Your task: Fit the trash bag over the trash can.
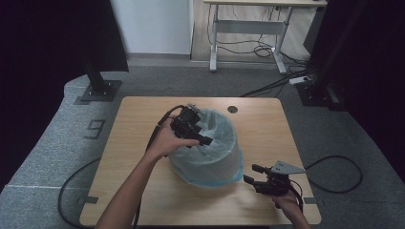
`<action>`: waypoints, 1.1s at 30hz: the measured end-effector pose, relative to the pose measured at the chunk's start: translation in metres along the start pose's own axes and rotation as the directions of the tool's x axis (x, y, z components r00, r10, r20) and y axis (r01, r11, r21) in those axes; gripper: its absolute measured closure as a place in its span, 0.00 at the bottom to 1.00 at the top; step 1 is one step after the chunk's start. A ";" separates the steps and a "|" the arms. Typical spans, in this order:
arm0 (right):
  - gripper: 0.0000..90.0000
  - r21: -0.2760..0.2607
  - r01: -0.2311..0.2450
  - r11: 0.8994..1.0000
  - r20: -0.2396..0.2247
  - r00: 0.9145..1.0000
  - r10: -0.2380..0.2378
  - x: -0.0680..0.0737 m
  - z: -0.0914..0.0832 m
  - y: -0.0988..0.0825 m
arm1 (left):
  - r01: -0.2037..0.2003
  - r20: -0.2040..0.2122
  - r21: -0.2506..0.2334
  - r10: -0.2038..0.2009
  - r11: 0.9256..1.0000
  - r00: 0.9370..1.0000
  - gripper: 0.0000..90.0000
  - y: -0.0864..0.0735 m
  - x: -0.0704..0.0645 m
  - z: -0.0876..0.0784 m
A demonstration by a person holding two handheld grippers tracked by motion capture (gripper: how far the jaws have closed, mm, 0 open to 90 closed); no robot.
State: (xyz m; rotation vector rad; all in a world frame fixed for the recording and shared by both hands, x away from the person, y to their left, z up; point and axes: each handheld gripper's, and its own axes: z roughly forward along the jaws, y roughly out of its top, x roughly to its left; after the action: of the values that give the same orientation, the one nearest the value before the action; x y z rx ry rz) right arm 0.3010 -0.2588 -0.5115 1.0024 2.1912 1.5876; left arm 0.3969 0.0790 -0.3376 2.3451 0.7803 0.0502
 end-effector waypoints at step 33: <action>0.39 -0.032 -0.013 0.999 0.034 0.999 0.014 -0.002 -0.003 0.000 | -0.035 -0.013 0.022 0.035 0.999 0.999 0.39 -0.042 -0.003 -0.010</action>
State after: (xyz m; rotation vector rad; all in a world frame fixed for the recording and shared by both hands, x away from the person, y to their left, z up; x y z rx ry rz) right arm 0.3001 -0.2622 -0.5110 1.0291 2.1339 1.5942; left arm 0.3704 0.1091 -0.3543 2.3814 0.7498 0.0734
